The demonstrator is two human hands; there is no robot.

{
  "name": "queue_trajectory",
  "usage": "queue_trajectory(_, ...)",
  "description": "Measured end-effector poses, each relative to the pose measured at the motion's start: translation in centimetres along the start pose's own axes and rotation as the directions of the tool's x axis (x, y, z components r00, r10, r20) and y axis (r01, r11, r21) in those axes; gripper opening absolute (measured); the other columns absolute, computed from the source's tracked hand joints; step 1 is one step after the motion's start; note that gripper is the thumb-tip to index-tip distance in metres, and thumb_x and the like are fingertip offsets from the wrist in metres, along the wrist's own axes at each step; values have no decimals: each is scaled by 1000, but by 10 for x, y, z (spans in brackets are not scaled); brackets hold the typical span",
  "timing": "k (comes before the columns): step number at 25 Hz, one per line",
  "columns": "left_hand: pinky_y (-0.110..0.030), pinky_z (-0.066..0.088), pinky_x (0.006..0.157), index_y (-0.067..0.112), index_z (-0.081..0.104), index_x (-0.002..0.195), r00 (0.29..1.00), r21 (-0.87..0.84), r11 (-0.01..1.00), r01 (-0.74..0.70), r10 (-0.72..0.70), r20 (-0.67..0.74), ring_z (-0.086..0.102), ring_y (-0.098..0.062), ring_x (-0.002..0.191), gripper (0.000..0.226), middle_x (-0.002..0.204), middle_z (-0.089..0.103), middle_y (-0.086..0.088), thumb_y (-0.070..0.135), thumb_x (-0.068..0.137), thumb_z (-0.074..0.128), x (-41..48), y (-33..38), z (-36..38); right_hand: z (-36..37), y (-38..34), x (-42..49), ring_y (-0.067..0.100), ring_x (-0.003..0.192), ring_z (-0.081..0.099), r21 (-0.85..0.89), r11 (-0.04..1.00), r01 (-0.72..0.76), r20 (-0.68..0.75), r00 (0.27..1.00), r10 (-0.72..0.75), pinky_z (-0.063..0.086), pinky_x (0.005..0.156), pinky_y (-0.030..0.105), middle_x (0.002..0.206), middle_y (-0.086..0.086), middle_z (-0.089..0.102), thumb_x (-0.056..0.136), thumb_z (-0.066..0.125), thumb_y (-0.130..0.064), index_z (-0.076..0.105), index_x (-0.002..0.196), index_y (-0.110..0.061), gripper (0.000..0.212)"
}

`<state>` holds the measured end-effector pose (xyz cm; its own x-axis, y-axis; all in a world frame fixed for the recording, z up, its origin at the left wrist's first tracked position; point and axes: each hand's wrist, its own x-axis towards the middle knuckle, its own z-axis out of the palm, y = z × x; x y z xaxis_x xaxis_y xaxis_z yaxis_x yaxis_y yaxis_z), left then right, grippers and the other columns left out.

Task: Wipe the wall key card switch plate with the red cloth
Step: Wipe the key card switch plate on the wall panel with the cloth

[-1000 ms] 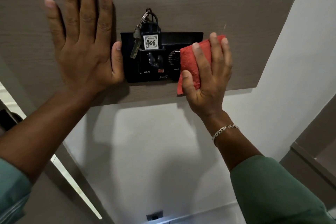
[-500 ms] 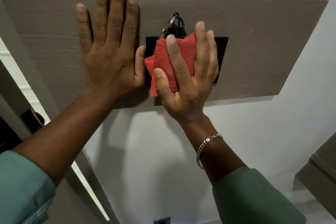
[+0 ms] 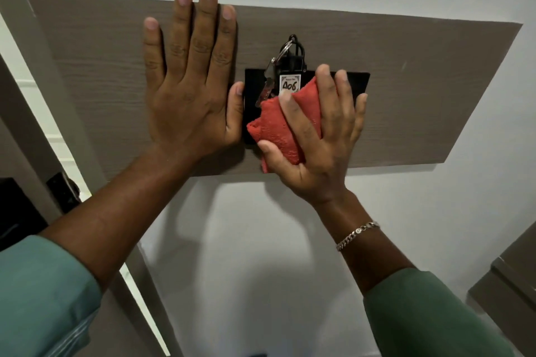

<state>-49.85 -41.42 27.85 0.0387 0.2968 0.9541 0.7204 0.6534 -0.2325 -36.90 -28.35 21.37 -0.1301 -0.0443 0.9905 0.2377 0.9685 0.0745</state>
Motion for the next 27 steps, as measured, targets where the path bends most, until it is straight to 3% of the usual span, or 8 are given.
queue_trajectory(3,-60,16,121,2,27,155,1000,8,1000,2,-2,3,27,-45,148,65,159,33,-26,38,101,31,-1,0,1,10,-18,12,36,150,29,47,979,-199,-68,977,202,18,123,63,155,13,31,94,53,-59,44,143,-30,58)
queue_trajectory(8,-59,15,122,1,28,155,999,-22,999,23,-22,38,26,-45,148,66,160,32,-27,37,100,33,-2,2,-3,2,11,-1,41,141,37,-60,983,176,19,984,-175,28,112,69,149,15,36,88,64,-61,45,140,-29,65)
queue_trajectory(12,-58,7,124,-4,19,156,979,-224,964,142,-104,176,14,-44,152,78,163,19,-30,26,89,49,-15,19,-21,-5,22,-4,42,141,37,-96,978,185,74,981,-178,32,110,71,149,17,36,90,64,-58,45,140,-27,62)
queue_trajectory(15,-50,12,126,-7,31,150,932,-486,796,361,-298,205,18,-44,151,79,161,25,-30,12,78,56,-47,38,-42,-8,19,-4,42,143,35,-60,983,173,92,982,-168,31,114,67,151,17,33,94,61,-55,42,143,-27,61)
queue_trajectory(18,-49,47,100,-2,56,117,807,-595,571,565,-533,255,55,-33,113,38,117,60,-17,13,82,57,-78,62,-59,-13,21,-5,42,145,30,-18,988,155,136,979,-151,28,117,66,155,18,31,96,59,-54,39,145,-25,61)
queue_trajectory(20,-42,54,83,5,62,101,728,-625,412,663,-551,408,62,-20,90,21,94,65,-3,22,87,60,-81,78,-64,-14,16,-4,43,146,29,-30,994,105,145,984,-100,25,118,68,157,21,34,96,59,-55,38,147,-26,62)
queue_trajectory(23,-14,52,73,12,69,97,640,-643,208,737,-521,565,66,-5,78,24,84,70,8,34,91,63,-69,90,-64,-14,7,-3,42,150,23,11,1000,11,156,988,-12,16,123,62,159,22,31,97,57,-51,32,151,-26,64)
queue_trajectory(27,-7,52,65,12,71,97,482,-572,-31,820,-501,719,71,-9,76,26,85,76,-4,37,92,68,-56,104,-64,-24,35,-4,42,151,18,4,979,202,258,946,-196,15,124,58,160,24,28,102,46,-50,17,157,-25,67)
